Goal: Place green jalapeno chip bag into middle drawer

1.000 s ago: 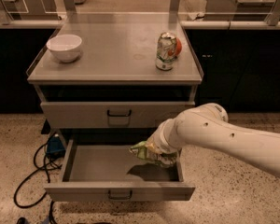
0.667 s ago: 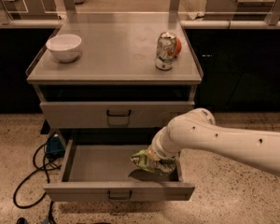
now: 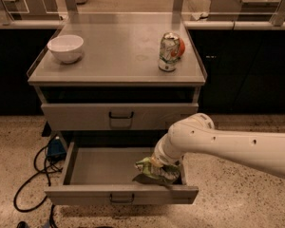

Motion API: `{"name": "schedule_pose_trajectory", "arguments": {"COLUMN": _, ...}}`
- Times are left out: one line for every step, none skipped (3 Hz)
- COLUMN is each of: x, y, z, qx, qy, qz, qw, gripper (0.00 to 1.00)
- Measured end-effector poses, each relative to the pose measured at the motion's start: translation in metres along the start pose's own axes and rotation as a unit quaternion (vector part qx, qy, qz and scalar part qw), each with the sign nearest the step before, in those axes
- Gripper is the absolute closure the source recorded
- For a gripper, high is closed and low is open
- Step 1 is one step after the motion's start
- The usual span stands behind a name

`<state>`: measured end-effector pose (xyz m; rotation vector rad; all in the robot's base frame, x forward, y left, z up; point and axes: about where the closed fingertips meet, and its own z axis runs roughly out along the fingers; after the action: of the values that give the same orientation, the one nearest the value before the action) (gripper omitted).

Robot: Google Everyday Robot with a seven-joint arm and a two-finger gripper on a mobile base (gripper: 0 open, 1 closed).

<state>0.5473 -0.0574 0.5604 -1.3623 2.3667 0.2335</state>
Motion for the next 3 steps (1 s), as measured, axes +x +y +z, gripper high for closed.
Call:
{"name": "schedule_pose_trajectory", "arguments": {"x": 0.009, "y": -0.009, "z": 0.009, "qx": -0.016, "qy": -0.002, "qz": 0.015, "qw": 0.9998, "gripper": 0.9}}
{"name": "schedule_pose_trajectory", "arguments": {"x": -0.008, "y": -0.014, "z": 0.056, "qx": -0.074, "qy": -0.006, "qz": 0.007, "qw": 0.9972, "gripper": 0.88}}
{"name": "schedule_pose_trajectory", "arguments": {"x": -0.033, "y": -0.014, "z": 0.129, "qx": -0.137, "qy": -0.005, "qz": 0.008, "qw": 0.9905, "gripper": 0.84}}
